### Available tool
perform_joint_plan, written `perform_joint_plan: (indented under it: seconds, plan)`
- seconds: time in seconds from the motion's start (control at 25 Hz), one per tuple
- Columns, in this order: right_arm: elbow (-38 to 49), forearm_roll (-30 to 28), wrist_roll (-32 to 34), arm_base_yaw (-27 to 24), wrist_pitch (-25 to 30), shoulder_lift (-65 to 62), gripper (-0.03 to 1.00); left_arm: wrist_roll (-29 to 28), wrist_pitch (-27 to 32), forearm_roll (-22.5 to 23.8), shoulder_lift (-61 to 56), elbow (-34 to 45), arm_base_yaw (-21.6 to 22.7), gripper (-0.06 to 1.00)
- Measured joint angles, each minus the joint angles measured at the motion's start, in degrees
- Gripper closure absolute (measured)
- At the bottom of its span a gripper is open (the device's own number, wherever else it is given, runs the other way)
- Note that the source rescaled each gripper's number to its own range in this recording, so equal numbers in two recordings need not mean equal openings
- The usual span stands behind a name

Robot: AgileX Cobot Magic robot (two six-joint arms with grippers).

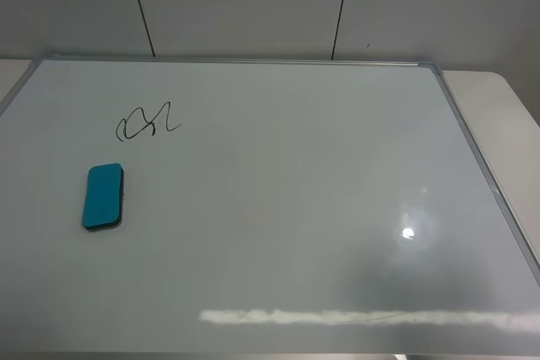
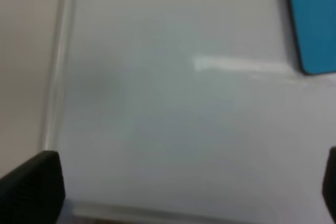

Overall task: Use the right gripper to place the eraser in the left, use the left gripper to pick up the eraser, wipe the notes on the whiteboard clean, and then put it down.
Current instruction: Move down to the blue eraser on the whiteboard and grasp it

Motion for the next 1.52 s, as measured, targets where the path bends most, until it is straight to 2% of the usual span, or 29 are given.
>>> perform_joint_plan:
  seconds: [0.12,0.36,0.72,0.92,1.28,1.4,1.52]
  plan:
    - [0.0,0.0,0.0,0.0,0.0,0.0,-0.02,-1.95,-1.52,-1.05,11.4,-2.42,0.0,-0.06]
    - [0.0,0.0,0.0,0.0,0.0,0.0,-0.02,-3.24,-8.12,-6.55,28.46,-4.66,-0.94,-0.06]
    - [0.0,0.0,0.0,0.0,0.0,0.0,-0.02,-11.24,-21.64,-3.52,41.34,-4.83,-9.25,-0.06]
    - [0.0,0.0,0.0,0.0,0.0,0.0,-0.02,-12.4,-28.22,-3.59,46.6,-4.83,-9.72,-0.06]
    - [0.0,0.0,0.0,0.0,0.0,0.0,-0.02,-13.25,-32.43,-3.51,53.27,-4.83,-10.58,-0.06]
    - [0.0,0.0,0.0,0.0,0.0,0.0,-0.02,-15.57,-33.46,-2.56,54.19,-4.83,-11.88,-0.06]
    - [0.0,0.0,0.0,0.0,0.0,0.0,-0.02,-19.95,-34.06,0.36,54.42,-4.84,-13.4,-0.06]
